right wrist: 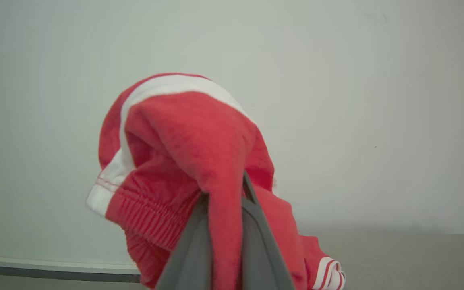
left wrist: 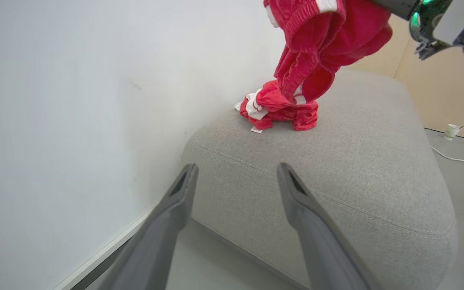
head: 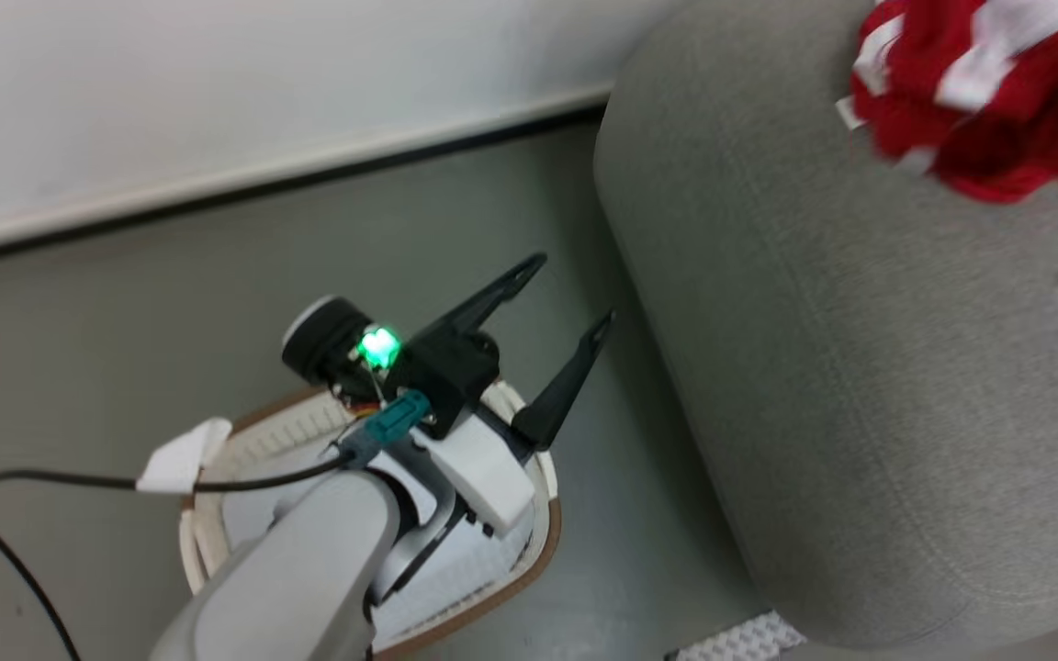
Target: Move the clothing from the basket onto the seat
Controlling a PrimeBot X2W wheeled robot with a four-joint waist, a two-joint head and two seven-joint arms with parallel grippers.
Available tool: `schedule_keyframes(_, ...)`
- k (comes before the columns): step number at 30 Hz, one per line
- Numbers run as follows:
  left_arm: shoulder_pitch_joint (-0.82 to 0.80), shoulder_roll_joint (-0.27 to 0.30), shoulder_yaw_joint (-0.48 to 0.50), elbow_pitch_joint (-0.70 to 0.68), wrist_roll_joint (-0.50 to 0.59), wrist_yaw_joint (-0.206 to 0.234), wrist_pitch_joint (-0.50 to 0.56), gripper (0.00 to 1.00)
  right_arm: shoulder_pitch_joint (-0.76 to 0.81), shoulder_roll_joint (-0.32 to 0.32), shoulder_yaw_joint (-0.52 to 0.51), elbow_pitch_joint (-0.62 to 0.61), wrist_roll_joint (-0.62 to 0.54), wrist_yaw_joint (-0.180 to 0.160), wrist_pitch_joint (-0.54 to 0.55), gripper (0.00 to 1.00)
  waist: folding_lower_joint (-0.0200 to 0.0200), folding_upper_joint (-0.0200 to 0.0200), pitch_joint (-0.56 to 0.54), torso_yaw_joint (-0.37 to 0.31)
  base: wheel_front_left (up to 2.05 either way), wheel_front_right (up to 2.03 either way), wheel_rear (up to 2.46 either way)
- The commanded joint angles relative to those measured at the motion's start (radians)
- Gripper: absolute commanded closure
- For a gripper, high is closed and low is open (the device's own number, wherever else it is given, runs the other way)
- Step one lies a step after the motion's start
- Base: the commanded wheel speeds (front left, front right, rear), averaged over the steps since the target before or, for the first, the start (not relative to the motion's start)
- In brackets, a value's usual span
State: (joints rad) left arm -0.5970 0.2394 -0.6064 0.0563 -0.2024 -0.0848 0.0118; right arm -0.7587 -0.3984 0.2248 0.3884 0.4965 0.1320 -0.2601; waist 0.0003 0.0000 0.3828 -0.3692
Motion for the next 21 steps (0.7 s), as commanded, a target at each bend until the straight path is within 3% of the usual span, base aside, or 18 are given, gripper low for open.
schedule_keyframes(1, -0.024, 0.012, 0.0, -0.006, 0.01, -0.005, 0.003, 0.0, -0.032, -0.013, -0.023, 0.02, 0.009, -0.003, -0.005, 1.0, -0.0003, 0.0, 0.118, 0.035, 0.0, 0.0, 0.0)
schedule_keyframes(8, -0.123, -0.002, -0.016, -0.029, 0.026, -0.017, -0.007, 0.0, -0.225, -0.139, -0.211, 0.225, 0.023, -0.003, 0.024, 1.0, -0.0003, 0.0, 0.24, 0.107, 0.0, 0.0, 0.0)
schedule_keyframes(12, -0.144, -0.004, -0.026, -0.027, 0.034, -0.018, -0.014, 0.0, -0.333, -0.176, -0.308, 0.377, 0.013, -0.003, 0.031, 1.0, -0.0003, 0.0, 0.292, 0.142, 0.0, 0.0, 0.0)
schedule_keyframes(21, -0.129, -0.014, -0.048, -0.006, 0.032, -0.007, -0.047, 0.0, -0.396, -0.116, -0.519, 0.69, -0.119, -0.003, -0.001, 1.0, -0.0003, 0.0, 0.317, 0.191, 0.0, 0.0, 0.0)
